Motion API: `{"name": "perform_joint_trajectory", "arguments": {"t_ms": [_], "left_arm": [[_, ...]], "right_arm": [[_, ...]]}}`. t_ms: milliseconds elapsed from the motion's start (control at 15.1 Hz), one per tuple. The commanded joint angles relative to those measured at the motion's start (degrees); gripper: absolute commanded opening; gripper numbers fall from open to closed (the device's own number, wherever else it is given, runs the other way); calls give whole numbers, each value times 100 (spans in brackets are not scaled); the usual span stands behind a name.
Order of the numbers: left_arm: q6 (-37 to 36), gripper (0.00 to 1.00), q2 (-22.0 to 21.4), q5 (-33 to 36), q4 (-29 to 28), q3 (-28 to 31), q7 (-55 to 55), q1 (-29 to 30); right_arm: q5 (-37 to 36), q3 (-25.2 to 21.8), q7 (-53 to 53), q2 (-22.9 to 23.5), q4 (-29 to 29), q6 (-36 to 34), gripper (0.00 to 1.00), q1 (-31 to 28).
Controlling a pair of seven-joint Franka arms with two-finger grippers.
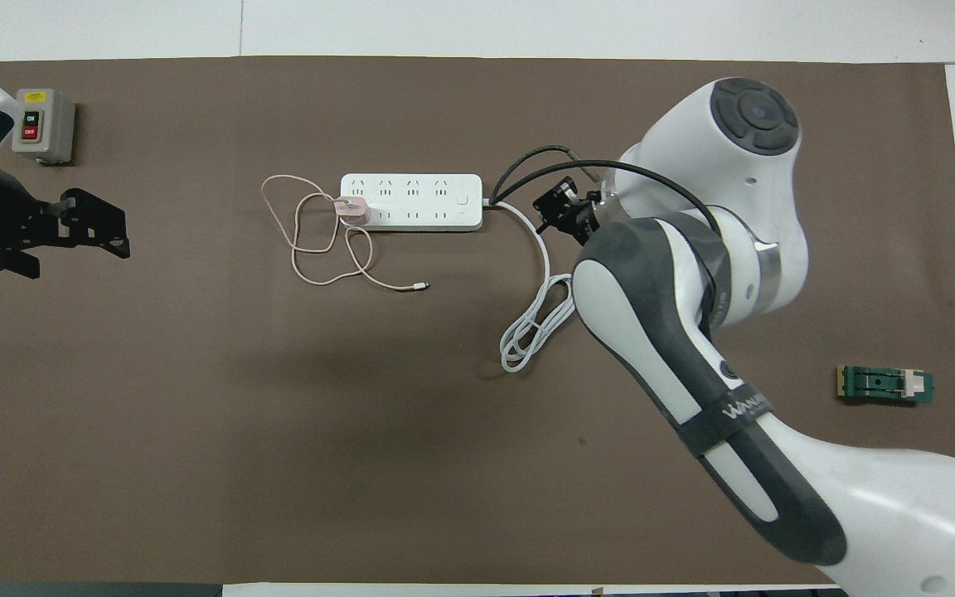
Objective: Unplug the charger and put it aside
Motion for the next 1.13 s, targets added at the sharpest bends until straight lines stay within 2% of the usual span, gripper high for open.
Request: {"name": "perform_joint_trajectory", "arguments": {"t_ms": [0,199,331,464,597,928,994,1061], "left_arm": [[182,100,621,-34,539,47,-1693,-329],[226,100,1395,-61,1411,74,-3380,-540],[681,100,1599,-78,1563,56,-4795,-672],[981,100,1609,-96,1371,56,-5818,-830],[1253,100,1617,-113,1115,56,-6495,-1024],[1807,100,2152,-52,982,65,-8656,-1428],[2148,100,2180,-34,808,65,-9017,-1472],[2447,100,2093,-8,389,65,-9108,-1534]], "right_arm": [[351,-20,968,1017,989,227,100,270],[1115,-20,1531,1484,1034,1017,100,446],[1493,-20,1787,1765,1287,1143,100,508],[1653,-20,2121,2291,1832,1160,100,517],[1644,-20,2219,2626,2237,1143,100,535],[1644,-46,2272,2856,2511,1160,100,500],[1644,-46,2272,2891,2589,1160,100,491],[1644,-55,2272,2952,2668,1151,100,482]]}}
